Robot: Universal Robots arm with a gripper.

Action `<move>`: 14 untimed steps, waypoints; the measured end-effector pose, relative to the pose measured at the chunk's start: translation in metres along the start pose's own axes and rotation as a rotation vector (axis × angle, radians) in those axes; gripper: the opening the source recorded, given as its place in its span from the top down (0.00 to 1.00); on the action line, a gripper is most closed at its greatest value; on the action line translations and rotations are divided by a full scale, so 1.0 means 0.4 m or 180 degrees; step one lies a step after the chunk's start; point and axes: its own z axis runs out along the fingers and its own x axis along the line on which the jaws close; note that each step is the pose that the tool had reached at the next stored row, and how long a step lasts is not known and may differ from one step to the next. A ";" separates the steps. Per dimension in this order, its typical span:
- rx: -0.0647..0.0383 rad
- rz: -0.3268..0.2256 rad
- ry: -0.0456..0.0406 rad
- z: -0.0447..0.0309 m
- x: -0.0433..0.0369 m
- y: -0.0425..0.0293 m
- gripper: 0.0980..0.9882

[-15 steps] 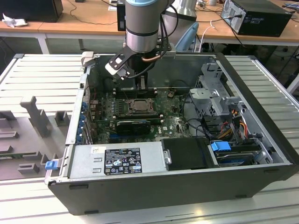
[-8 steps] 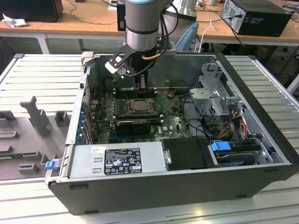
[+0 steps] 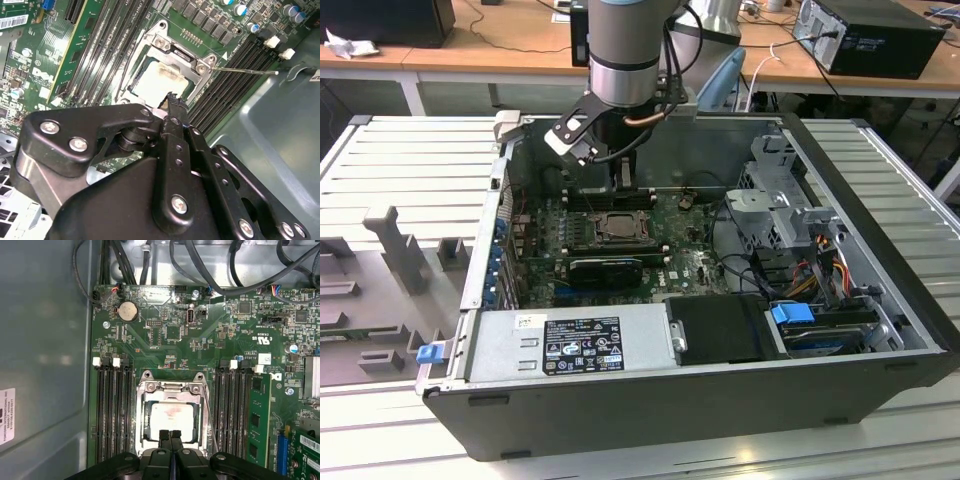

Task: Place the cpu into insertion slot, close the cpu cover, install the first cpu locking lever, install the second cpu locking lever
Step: 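Install the first cpu locking lever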

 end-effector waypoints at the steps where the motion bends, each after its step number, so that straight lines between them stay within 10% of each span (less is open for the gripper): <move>1: 0.0000 0.0000 0.0000 -0.001 0.000 0.000 0.99; 14: 0.0000 0.0000 0.0000 -0.024 0.001 0.000 0.99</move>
